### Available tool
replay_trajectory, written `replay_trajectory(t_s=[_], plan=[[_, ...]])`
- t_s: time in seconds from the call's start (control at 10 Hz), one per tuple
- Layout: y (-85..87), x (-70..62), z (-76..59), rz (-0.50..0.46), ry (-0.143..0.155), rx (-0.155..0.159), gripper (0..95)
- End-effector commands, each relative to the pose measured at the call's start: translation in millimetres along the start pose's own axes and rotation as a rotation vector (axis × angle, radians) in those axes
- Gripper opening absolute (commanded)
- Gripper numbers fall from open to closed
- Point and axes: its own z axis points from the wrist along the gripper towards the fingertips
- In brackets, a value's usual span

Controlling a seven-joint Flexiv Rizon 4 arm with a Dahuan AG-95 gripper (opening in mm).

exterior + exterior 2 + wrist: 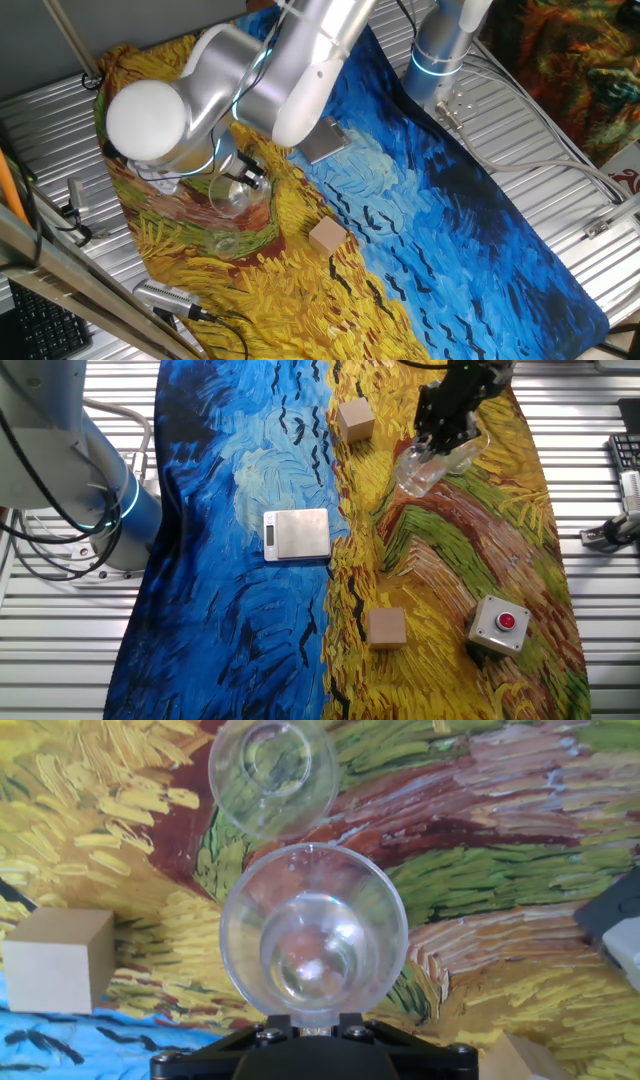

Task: Pour the water from one cup into another empty cup

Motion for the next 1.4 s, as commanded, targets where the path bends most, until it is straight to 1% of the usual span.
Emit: replay_trajectory(t_s=[0.1, 0.5, 0.6, 0.7, 0.9, 1.1, 1.4], plan=[[-0.1, 1.6, 0.7, 0.010, -0.049, 0.004, 0.0], [-0.1, 2.0, 1.1, 0.019, -0.100, 0.013, 0.0], [-0.1, 2.3, 1.3, 0.022, -0.121, 0.019, 0.0], [-0.2, 2.5, 1.4, 0.023, -0.133, 0.023, 0.0], [-0.2, 2.6, 1.6, 0.030, -0.178, 0.027, 0.0], [-0.2, 2.7, 1.6, 0.035, -0.191, 0.030, 0.0], [-0.2, 2.9, 1.7, 0.042, -0.241, 0.030, 0.0]])
